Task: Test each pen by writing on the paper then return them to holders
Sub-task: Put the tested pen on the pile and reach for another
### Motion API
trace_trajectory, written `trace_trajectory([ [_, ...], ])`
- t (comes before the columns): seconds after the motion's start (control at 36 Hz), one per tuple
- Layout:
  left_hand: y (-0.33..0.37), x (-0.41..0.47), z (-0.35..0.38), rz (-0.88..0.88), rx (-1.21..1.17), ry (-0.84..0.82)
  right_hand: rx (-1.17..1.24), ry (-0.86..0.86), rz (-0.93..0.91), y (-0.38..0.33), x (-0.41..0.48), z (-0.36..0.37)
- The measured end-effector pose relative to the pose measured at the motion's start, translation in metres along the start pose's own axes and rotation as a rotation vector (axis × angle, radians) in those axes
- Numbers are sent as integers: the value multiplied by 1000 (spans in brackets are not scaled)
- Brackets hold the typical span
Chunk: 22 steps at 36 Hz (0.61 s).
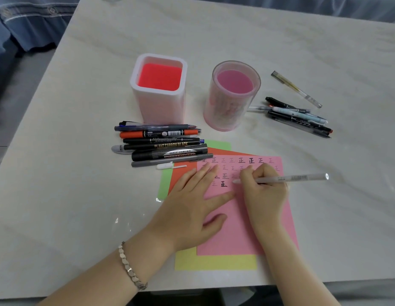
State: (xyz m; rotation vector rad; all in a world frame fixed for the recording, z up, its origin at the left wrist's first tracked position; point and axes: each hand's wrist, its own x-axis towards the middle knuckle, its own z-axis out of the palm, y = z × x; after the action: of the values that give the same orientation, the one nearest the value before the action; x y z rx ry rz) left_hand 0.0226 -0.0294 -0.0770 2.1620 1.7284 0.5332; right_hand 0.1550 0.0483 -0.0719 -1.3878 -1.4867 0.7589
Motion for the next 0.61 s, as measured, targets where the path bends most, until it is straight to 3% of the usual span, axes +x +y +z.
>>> trace_trajectory([
  [0.33, -1, 0, 0, 10, -24, 22, 79, -20, 117, -6, 1, -6],
  [0.61, -5, 1, 6, 52, -70, 107, 3, -356, 256, -18, 0, -42],
])
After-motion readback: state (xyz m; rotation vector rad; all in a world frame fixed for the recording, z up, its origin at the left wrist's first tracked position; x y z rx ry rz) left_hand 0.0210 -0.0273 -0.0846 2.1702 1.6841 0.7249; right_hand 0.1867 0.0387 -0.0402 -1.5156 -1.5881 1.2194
